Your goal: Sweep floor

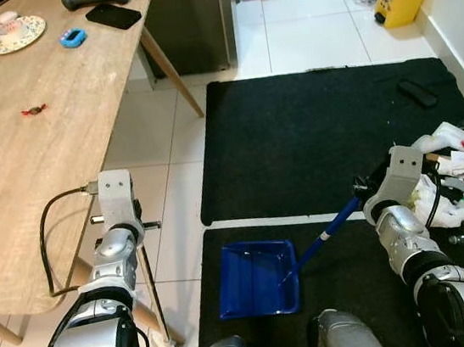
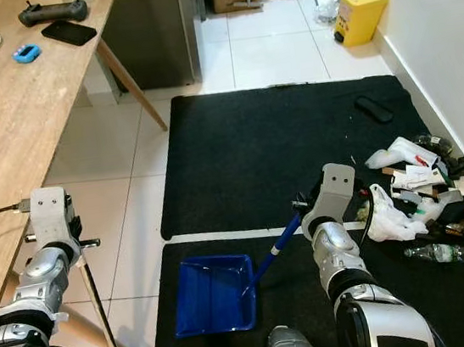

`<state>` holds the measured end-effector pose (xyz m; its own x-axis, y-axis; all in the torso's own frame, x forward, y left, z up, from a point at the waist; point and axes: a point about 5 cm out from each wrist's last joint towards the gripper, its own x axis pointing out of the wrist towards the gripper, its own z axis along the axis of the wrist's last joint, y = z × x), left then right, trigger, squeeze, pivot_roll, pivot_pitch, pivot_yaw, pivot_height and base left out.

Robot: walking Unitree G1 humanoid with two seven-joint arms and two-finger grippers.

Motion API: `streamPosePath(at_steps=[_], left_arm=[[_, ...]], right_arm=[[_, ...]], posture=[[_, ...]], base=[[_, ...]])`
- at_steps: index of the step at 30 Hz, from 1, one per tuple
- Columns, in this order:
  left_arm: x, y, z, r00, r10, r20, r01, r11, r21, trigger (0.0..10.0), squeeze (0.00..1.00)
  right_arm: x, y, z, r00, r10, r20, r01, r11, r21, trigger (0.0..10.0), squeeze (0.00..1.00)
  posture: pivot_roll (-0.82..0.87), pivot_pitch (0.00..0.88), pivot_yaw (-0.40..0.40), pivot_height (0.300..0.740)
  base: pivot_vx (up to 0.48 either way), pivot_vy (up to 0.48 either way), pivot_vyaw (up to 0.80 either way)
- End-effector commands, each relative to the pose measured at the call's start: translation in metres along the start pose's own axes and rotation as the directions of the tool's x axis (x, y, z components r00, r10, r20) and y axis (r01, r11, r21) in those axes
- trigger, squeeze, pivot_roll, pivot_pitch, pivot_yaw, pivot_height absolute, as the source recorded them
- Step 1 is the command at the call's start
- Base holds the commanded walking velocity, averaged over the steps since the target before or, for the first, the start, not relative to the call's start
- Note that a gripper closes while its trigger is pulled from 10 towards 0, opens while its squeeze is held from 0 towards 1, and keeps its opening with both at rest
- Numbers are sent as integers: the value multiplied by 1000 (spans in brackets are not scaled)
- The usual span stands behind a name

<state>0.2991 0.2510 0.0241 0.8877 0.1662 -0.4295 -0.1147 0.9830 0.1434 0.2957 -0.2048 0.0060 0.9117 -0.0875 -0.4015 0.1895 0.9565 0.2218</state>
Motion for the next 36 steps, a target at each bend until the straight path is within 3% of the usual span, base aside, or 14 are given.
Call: streamPosePath(at_steps=[1,28,36], left_arm=[[2,-6,13,998,-9,67,13,998,-55,10000,0],[4,-2,15,999,1,50,-1,1000,-17,10000,0],[4,-11,13,998,-25,52,24,1000,17,10000,0]], right_arm=[[1,4,2,1000,18,5,-18,1000,8,10000,0],[1,3,2,1000,11,-3,-11,1000,4,10000,0],[1,1,2,1000,7,-5,-7,1000,1,10000,0]], posture=[[27,0,19,740],[24,0,21,740],[17,0,23,740]], base=[[379,0,0],[394,0,0],[0,0,0]])
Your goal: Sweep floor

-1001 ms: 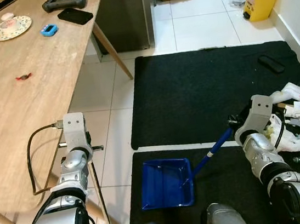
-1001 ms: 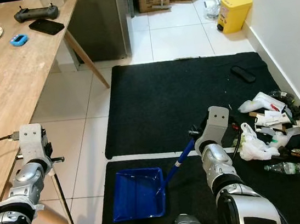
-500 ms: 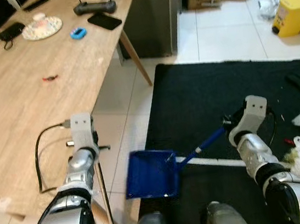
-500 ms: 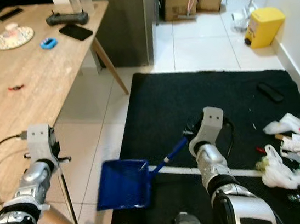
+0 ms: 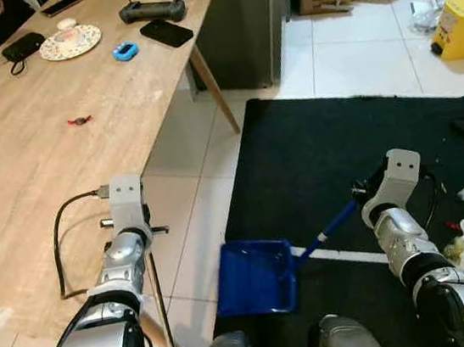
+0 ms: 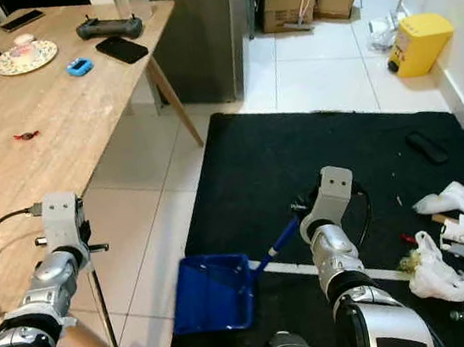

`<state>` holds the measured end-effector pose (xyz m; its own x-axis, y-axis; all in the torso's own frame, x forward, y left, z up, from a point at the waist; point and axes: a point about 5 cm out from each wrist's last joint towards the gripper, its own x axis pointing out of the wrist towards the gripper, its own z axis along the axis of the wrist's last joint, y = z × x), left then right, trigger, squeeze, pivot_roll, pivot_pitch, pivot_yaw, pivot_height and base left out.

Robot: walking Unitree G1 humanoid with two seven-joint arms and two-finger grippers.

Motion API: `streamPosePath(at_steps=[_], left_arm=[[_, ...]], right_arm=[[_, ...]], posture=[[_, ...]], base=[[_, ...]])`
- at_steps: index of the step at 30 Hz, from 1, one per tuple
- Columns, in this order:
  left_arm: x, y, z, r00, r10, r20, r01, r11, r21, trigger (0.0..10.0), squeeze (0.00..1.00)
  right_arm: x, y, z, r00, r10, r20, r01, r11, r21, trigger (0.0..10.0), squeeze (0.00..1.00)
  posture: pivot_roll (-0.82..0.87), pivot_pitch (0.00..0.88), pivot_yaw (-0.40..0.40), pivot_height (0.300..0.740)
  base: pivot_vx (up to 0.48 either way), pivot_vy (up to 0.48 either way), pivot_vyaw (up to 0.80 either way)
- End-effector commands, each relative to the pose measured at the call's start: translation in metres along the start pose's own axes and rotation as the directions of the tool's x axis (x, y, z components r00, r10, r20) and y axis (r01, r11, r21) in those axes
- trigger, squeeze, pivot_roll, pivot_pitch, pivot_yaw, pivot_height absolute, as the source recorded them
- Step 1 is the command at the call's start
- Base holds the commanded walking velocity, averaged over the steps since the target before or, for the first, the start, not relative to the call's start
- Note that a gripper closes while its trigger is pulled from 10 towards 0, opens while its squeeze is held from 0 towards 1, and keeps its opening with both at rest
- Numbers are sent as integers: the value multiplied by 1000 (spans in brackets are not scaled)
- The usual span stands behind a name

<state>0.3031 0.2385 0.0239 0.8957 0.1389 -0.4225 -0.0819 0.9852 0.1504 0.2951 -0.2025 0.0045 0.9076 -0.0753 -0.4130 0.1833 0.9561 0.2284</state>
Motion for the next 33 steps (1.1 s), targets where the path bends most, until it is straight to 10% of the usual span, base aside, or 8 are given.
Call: streamPosePath(at_steps=[1,33], left_arm=[[2,1,11,999,-1,42,1,1000,-3,10000,0],[3,-3,12,998,-25,56,27,999,-26,10000,0]], right_arm=[[1,-2,4,1000,-2,10,2,1000,-4,10000,0],[1,-4,6,1000,-11,16,11,1000,-6,10000,0]], posture=[[17,0,23,740],[5,0,25,740]], base=[[0,0,0],[-186,0,0]])
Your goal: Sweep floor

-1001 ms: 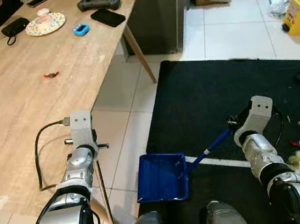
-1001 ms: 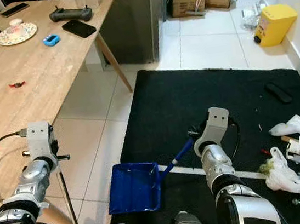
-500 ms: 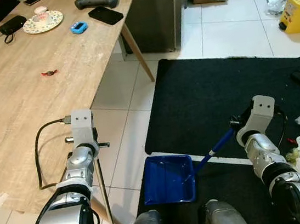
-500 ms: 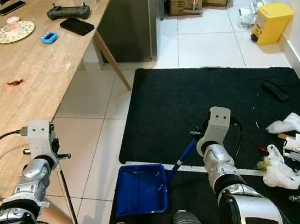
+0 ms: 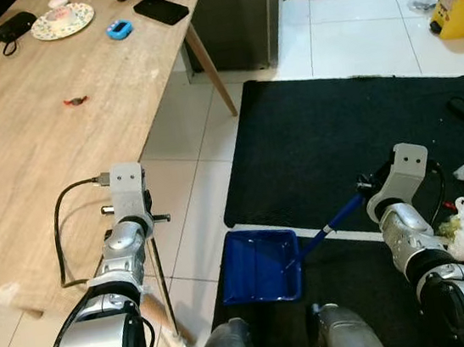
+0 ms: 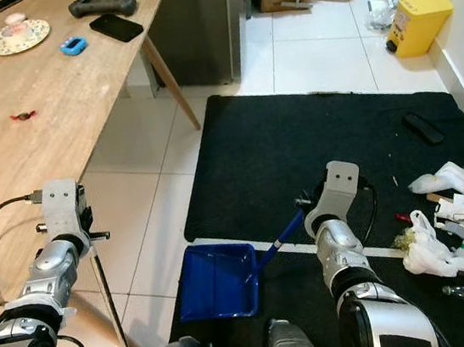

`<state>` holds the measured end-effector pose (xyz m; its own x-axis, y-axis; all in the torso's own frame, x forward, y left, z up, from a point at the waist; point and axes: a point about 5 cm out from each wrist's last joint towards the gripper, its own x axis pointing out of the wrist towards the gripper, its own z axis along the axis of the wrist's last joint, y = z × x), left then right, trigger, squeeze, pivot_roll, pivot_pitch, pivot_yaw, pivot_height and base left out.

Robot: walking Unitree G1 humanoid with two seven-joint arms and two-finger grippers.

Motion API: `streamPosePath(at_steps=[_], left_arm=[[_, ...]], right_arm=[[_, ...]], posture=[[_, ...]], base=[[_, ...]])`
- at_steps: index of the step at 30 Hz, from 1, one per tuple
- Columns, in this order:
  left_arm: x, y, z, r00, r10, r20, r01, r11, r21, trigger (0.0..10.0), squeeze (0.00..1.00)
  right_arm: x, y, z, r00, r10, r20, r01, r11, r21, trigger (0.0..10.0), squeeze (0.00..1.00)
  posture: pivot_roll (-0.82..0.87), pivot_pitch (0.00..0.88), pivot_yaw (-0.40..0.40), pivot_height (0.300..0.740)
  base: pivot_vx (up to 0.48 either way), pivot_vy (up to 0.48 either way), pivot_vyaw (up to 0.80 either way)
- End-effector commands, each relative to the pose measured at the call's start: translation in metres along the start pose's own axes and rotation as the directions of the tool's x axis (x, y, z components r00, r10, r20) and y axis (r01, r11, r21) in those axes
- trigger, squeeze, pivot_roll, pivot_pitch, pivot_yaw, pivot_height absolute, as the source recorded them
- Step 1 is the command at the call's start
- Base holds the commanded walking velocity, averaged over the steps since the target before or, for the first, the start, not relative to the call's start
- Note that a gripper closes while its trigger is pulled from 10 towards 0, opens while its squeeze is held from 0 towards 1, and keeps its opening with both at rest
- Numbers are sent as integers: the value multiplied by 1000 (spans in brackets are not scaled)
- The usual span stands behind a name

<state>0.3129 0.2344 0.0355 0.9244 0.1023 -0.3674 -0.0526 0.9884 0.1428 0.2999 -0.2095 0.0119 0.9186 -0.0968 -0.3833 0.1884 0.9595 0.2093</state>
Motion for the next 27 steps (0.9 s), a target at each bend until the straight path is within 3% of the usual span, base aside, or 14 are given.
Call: streamPosePath(at_steps=[1,27], left_arm=[[-1,-1,-4,1000,8,-18,-8,1000,-26,10000,0],[-2,-10,-10,999,-30,-30,29,999,-29,10000,0]], right_arm=[[-1,0,-4,1000,1,-21,-1,1000,9,10000,0],[0,2,-3,1000,-10,-14,10,1000,-4,10000,0]], posture=[[3,0,26,740],[0,0,40,740]], base=[[0,0,0],[0,0,0]])
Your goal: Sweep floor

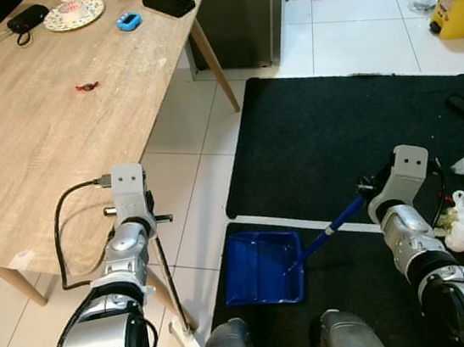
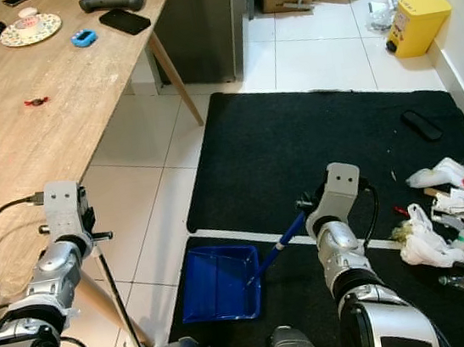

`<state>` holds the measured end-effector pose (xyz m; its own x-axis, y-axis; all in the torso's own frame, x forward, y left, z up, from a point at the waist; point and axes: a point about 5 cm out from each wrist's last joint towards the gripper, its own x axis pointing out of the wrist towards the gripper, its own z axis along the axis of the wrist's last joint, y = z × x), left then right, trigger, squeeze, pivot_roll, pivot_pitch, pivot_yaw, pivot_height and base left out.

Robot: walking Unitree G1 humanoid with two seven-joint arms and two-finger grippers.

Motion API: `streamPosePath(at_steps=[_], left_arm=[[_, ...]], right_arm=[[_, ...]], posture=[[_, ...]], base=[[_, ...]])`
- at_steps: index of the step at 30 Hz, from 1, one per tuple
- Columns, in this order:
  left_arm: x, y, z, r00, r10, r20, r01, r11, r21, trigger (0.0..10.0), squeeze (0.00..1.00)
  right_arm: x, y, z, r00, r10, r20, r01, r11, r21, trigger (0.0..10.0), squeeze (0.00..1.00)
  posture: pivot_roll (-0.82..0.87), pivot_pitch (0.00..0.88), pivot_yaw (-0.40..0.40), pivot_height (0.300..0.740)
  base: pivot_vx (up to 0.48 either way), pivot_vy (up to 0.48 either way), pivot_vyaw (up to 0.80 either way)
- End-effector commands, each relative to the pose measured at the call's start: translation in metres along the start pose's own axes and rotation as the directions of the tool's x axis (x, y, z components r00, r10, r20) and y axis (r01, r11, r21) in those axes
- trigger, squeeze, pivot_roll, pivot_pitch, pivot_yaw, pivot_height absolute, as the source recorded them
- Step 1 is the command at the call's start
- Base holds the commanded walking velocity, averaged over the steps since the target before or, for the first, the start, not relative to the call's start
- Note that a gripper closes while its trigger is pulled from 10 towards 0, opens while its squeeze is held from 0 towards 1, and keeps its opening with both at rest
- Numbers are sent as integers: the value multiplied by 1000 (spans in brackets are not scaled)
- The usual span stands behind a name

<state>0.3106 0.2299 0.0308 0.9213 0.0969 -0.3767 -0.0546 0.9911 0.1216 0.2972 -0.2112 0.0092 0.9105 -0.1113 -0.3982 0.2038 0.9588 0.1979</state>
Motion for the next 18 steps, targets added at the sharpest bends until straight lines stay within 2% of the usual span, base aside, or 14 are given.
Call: streamPosePath(at_steps=[1,18], left_arm=[[-1,-5,-7,999,-29,-24,29,1000,2,10000,0],[-3,-8,-9,999,-34,-17,34,999,2,10000,0]], right_arm=[[1,5,0,1000,7,0,-7,1000,2,10000,0],[0,6,-4,1000,2,-14,-2,1000,-1,10000,0]], posture=[[0,0,42,740],[9,0,29,740]], base=[[0,0,0],[0,0,0]])
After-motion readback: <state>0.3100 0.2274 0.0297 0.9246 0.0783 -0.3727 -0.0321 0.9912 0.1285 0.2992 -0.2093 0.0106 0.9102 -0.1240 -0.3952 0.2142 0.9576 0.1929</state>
